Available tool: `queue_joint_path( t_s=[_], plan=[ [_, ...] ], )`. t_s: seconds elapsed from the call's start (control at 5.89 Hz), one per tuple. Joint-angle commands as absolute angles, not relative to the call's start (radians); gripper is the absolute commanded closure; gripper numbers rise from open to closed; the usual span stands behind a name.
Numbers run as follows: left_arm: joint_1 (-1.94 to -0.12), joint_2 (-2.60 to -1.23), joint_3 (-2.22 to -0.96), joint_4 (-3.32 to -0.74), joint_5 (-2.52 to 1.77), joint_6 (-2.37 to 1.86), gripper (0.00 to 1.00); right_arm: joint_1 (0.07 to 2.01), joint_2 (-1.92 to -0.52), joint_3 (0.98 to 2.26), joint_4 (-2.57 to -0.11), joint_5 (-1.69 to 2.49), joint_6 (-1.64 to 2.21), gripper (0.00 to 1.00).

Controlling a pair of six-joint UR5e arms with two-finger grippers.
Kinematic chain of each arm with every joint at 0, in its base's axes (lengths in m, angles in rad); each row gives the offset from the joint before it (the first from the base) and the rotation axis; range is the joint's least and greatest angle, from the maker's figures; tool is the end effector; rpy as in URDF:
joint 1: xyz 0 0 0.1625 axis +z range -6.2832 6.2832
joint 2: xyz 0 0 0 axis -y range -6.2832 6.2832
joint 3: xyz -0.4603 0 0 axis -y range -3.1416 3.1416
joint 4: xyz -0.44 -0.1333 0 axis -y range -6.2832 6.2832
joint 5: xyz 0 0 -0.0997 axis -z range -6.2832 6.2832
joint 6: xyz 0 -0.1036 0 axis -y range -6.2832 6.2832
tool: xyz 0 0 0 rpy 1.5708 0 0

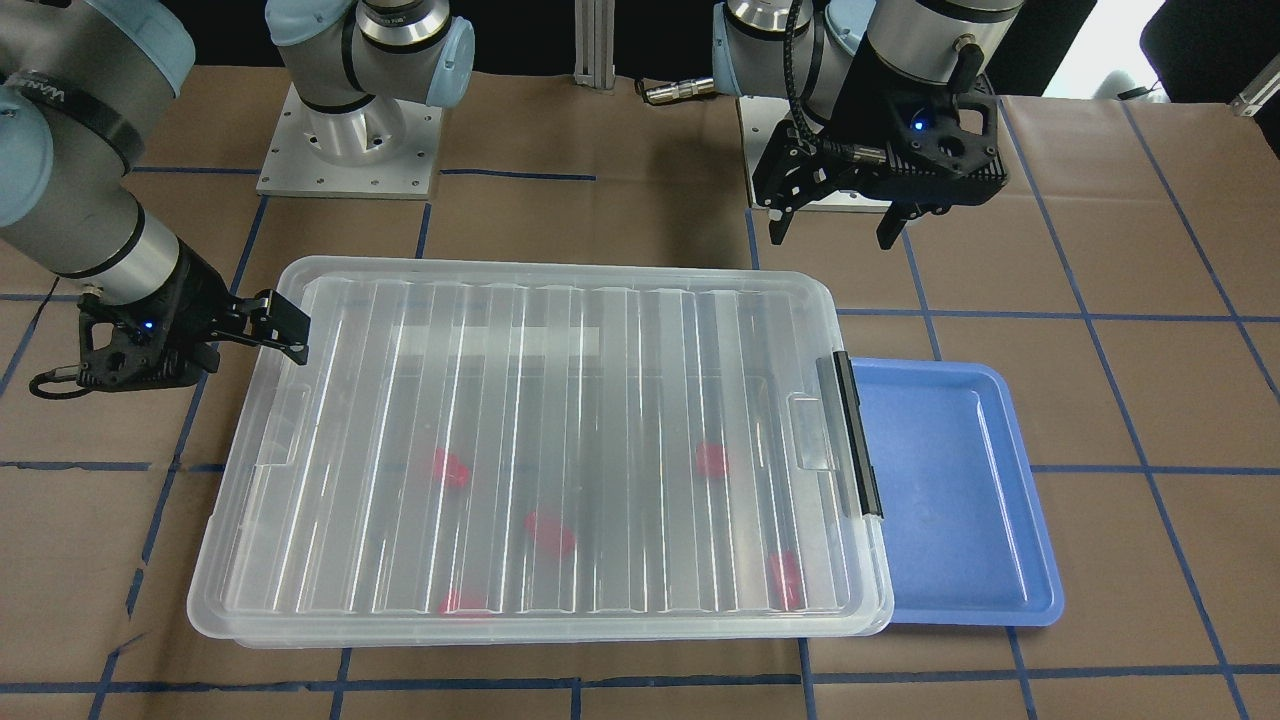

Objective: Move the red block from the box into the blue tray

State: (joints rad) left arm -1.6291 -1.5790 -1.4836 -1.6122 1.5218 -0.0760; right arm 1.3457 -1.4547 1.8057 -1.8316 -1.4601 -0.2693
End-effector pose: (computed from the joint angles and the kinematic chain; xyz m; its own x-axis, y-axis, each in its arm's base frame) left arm -0.1700 -0.5369 0.5578 -0.9985 -0.0159 0.0517 -0.0176 0.9993 -0.0338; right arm 0.0169 -0.5748 0.3569 -0.9909 -0.0351 -0.1300 -0.0429 0.9974 0.0576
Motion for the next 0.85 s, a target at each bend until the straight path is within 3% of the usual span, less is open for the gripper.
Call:
queue_joint_path(
  t_s=[0.0,0.68],
  plan=[
    [-1.629,-1.578,-1.483,-1.612,1.522,-0.077,0.02,1.342,-1.445,1.809,-1.926,-1.561,-0.288,0.00],
    [-1.628,-1.582,-1.477,-1.612,1.520,-0.075,0.02,1.333,-1.445,1.809,-1.943,-1.649,-0.290,0.00]
  ],
)
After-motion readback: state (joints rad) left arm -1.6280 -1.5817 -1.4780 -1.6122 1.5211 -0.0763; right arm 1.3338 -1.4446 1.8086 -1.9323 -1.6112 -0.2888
